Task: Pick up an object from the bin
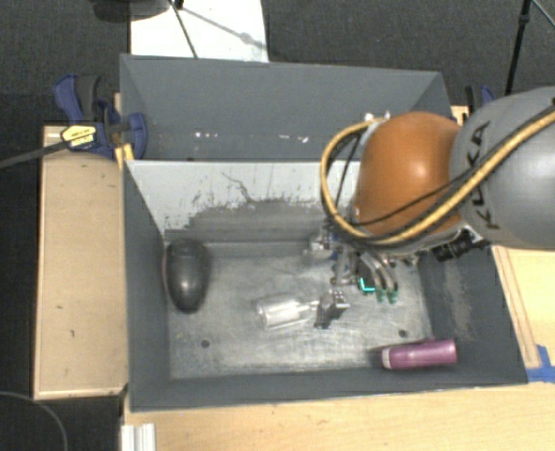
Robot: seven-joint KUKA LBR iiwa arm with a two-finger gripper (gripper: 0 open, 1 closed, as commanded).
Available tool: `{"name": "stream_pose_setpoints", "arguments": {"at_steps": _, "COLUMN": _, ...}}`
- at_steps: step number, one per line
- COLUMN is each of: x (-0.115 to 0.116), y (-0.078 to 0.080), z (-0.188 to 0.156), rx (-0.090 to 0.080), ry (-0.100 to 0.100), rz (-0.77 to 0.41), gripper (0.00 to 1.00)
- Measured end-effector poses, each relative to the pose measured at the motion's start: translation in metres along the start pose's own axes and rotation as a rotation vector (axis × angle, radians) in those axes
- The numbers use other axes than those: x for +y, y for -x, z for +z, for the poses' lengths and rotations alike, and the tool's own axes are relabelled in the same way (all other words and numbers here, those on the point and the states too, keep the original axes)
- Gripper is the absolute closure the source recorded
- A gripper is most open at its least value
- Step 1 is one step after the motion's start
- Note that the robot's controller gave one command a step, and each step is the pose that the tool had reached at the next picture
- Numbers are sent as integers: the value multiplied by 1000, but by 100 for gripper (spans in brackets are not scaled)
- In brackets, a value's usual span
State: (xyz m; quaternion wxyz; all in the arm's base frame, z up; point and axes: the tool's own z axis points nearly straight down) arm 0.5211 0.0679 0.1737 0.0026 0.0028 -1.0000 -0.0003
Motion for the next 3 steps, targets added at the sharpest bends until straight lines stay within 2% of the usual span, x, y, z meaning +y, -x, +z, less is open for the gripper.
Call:
{"name": "stream_pose_setpoints", "arguments": {"at_steps": 1, "x": 6, "y": 0, "z": 102, "rx": -13, "ry": 0, "rz": -170, "gripper": 0}}
{"name": "stream_pose_setpoints", "arguments": {"at_steps": 2, "x": 7, "y": 1, "z": 99, "rx": -18, "ry": 1, "rz": -165, "gripper": 100}}
{"name": "stream_pose_setpoints", "arguments": {"at_steps": 3, "x": 15, "y": -7, "z": -45, "rx": -15, "ry": 1, "rz": -71, "gripper": 100}}
